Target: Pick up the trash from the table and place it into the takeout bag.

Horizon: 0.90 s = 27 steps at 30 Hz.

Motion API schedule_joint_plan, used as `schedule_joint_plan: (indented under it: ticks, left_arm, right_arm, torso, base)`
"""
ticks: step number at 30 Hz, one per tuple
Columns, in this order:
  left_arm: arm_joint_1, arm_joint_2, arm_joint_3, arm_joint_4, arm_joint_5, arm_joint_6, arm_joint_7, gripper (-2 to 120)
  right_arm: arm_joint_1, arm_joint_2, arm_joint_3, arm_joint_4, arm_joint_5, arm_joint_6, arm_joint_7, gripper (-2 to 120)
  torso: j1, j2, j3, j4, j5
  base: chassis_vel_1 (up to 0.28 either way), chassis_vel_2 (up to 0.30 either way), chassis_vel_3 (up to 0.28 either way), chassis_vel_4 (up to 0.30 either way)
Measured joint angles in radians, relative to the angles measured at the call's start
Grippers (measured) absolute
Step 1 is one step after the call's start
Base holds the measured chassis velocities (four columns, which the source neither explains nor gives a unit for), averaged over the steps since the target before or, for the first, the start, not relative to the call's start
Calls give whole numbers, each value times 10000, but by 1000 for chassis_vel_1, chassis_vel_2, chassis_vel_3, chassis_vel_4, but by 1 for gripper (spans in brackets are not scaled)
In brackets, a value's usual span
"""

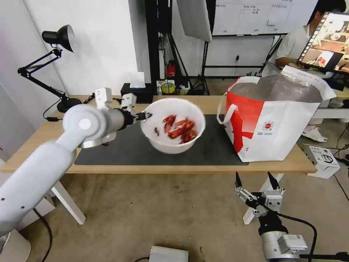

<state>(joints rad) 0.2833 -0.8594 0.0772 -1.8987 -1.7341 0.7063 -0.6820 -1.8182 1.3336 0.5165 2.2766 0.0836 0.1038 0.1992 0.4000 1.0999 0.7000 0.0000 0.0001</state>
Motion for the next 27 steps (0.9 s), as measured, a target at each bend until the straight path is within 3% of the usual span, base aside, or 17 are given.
schedule_joint_plan:
  ticks: [4, 10, 22, 27]
  left_arm:
    - [-455, -347, 352, 87, -141, -33, -176, 0]
    - [-1827, -1133, 1250, 804, -468, -174, -437, 0]
    - [-3740, -2471, 1915, 1973, -937, -306, -788, 0]
    - [-4507, -3302, 2175, 2829, -959, -420, -970, 0]
  right_arm:
    - [0, 0, 0, 0, 0, 0, 0, 100]
    - [0, 0, 0, 0, 0, 0, 0, 100]
    - [0, 0, 0, 0, 0, 0, 0, 100]
    - [0, 0, 0, 0, 0, 0, 0, 100]
  torso:
    - [0, 0, -1, 0, 1]
    - [0, 1, 0, -1, 1]
    - [0, 0, 0, 1, 0]
    - [0, 0, 1, 1, 0]
  base:
    - [0, 0, 0, 0]
    - [0, 0, 0, 0]
    - [0, 0, 0, 0]
    - [0, 0, 0, 0]
